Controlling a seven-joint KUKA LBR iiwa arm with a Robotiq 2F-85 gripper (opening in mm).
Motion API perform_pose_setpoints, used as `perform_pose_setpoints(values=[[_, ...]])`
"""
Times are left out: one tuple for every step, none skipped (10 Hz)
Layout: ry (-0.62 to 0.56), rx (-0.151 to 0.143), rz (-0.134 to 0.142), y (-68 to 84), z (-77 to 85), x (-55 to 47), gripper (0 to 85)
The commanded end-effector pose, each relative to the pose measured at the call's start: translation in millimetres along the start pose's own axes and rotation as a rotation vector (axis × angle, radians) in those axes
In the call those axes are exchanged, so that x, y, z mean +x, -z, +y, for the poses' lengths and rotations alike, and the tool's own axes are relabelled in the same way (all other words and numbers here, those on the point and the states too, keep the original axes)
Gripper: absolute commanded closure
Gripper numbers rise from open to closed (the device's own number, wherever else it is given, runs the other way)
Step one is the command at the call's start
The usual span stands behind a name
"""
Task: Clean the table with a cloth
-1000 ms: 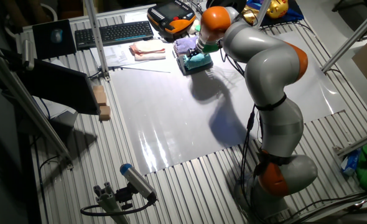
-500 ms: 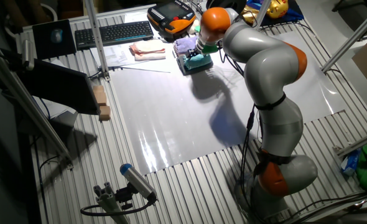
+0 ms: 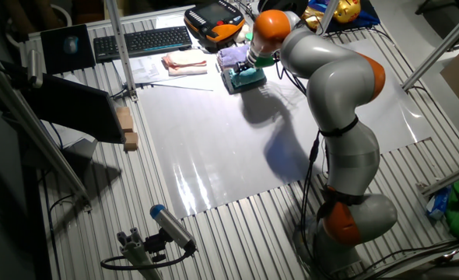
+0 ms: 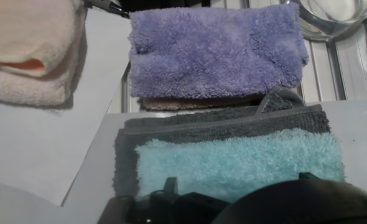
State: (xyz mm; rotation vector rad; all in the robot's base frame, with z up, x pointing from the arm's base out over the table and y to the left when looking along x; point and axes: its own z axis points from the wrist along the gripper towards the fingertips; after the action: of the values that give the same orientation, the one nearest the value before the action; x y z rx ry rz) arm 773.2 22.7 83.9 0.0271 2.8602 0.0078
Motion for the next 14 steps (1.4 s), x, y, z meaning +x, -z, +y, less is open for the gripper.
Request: perform_pose_setpoints(values=[[0.004,-0.004,0.000,-2.4,-0.3,0.9,0.0],[0.010,-0.011,0.000,-2.9,0.2,1.4,0.0],[0.019,-0.013,0.002,-2.9,1.4,2.1,0.0],[0.023,-0.008,0.000,-3.8,3.7,3.0,0.0],[0.029,0.002,-0.003,-5.3,6.2,3.8,0.0],[0.031,0.002,-0.006,-8.1,7.4,4.8,0.0],[0.030,-0.001,-0.009,-10.0,7.1,4.9,0.0],[0.031,-0.002,-0.009,-10.6,6.5,4.4,0.0],[0.031,-0.002,-0.009,-12.3,6.3,4.6,0.0],[0.032,-0.004,-0.009,-15.8,6.1,5.4,0.0],[0.032,-0.008,-0.012,-19.2,6.0,6.5,17.0],[0.034,-0.008,-0.012,-21.2,6.0,7.2,17.0],[0.033,-0.011,-0.012,-22.8,6.1,7.6,17.0],[0.034,-0.011,-0.014,-24.0,6.1,7.9,17.0]])
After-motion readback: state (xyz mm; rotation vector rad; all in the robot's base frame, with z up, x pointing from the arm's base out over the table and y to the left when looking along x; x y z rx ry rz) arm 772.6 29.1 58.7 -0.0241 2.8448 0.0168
